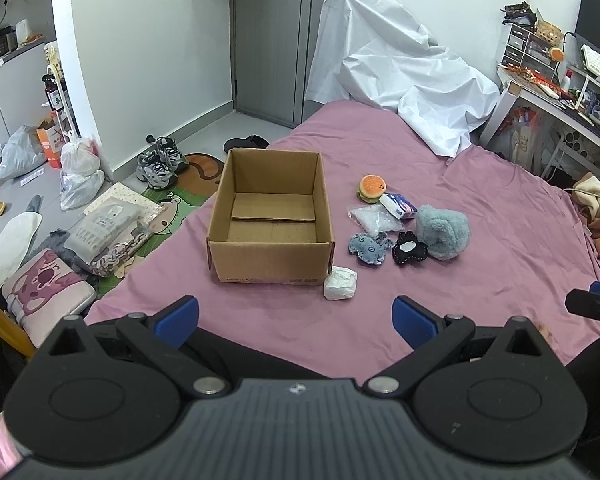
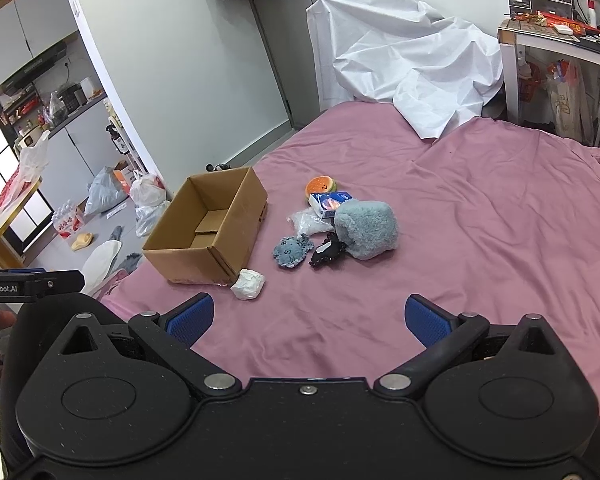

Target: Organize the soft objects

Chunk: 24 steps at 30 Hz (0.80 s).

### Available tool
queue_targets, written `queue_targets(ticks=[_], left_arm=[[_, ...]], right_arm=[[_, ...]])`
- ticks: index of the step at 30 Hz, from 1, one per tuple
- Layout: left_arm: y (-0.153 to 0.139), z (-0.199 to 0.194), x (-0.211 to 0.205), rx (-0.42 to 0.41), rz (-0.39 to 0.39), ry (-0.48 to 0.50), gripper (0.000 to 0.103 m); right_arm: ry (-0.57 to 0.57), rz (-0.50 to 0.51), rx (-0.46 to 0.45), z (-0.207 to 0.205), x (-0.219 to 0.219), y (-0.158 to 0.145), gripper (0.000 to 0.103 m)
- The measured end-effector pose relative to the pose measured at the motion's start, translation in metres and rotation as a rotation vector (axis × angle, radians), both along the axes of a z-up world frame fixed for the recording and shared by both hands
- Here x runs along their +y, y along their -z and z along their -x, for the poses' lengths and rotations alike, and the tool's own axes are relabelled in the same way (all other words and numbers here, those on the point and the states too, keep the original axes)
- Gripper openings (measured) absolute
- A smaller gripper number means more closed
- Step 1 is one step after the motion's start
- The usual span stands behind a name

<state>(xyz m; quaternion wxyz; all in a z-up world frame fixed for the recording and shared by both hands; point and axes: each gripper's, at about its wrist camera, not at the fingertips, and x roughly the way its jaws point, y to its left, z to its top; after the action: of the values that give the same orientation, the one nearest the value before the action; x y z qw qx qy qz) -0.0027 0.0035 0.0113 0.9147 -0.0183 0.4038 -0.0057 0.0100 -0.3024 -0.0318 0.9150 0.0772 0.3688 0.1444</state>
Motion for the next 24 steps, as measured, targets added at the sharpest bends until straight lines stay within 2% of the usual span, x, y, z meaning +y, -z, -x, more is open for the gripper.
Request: queue_targets(ticks=[24], left_arm=[[0.016, -0.017, -0.007, -0.004, 0.01, 0.0, 0.101]], right_arm=[[0.032, -0.04, 0.005, -0.01, -0.009, -0.001, 0.103]])
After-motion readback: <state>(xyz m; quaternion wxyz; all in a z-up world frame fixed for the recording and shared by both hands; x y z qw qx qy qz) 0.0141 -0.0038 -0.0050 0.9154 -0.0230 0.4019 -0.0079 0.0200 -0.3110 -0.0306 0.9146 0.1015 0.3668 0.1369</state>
